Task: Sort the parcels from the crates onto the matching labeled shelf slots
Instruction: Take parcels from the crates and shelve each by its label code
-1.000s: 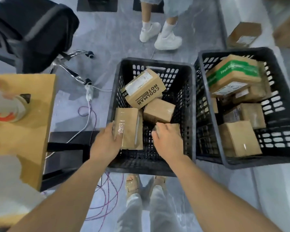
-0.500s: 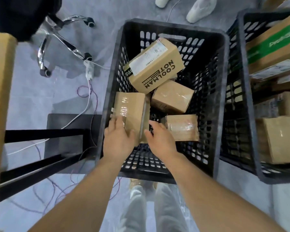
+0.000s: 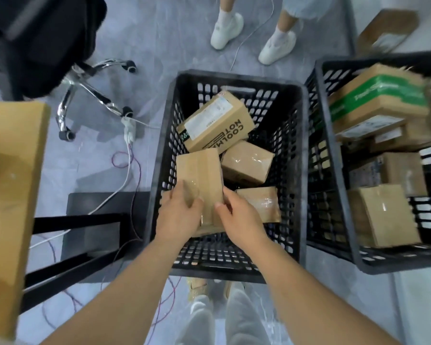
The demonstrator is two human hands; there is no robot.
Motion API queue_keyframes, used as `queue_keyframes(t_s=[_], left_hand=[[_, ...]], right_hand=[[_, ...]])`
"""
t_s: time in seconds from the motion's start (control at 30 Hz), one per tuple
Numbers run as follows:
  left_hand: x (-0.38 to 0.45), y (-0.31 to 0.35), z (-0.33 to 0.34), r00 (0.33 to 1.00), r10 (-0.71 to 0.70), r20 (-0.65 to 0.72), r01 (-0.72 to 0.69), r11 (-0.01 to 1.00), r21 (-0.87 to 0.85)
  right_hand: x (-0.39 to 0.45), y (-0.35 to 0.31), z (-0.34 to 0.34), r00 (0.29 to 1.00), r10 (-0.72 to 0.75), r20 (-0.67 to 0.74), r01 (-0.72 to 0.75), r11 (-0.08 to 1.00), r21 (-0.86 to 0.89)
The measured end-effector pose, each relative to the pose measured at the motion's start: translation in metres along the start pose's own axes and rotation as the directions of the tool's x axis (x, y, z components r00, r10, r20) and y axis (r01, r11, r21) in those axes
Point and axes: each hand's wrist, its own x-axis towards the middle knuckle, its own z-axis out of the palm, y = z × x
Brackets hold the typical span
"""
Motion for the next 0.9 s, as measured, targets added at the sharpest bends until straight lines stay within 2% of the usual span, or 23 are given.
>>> queue_keyframes(t_s=[0.13, 0.23, 0.4, 0.53, 0.6, 0.7, 0.8, 0.9], left_hand=[[-0.013, 0.022, -0.009, 0.997, 0.071, 0.037, -0.068, 0.996, -0.062], [-0.014, 0.034, -0.005, 0.983, 0.140, 0.120, -0.119, 0.978, -0.173], [-0.003, 0.047, 0.020, 0.925, 0.110, 0.363, 0.011, 0.949, -0.316], [0.017, 0.038, 0.032, 0.919, 0.100, 0.382, 0.055, 0.926, -0.374], [0.023, 0.033, 0.032, 0.916, 0.109, 0.387, 0.079, 0.895, -0.439], [0.027, 0.027, 0.029, 0.919, 0.125, 0.373, 0.072, 0.879, -0.471], [0.027, 0.028, 0.028, 0.933, 0.124, 0.338, 0.070, 0.859, -0.508], [0.025, 0.030, 0.029, 0.936, 0.134, 0.326, 0.057, 0.856, -0.514]], right_hand=[[-0.014, -0.015, -0.033, 0.997, -0.059, -0.045, 0.056, 0.996, -0.063], [-0.021, -0.014, -0.053, 0.990, -0.089, -0.110, 0.082, 0.994, -0.074], [-0.013, 0.010, -0.064, 0.992, -0.065, -0.107, 0.055, 0.994, -0.092], [-0.002, 0.026, -0.062, 0.991, -0.108, -0.079, 0.103, 0.992, -0.067], [0.003, 0.033, -0.062, 0.994, -0.059, -0.091, 0.057, 0.998, -0.026], [0.011, 0.044, -0.062, 0.986, 0.109, -0.125, -0.102, 0.993, 0.065], [0.017, 0.050, -0.063, 0.967, 0.253, -0.006, -0.242, 0.933, 0.266], [0.020, 0.058, -0.065, 0.964, 0.255, 0.072, -0.264, 0.903, 0.340]])
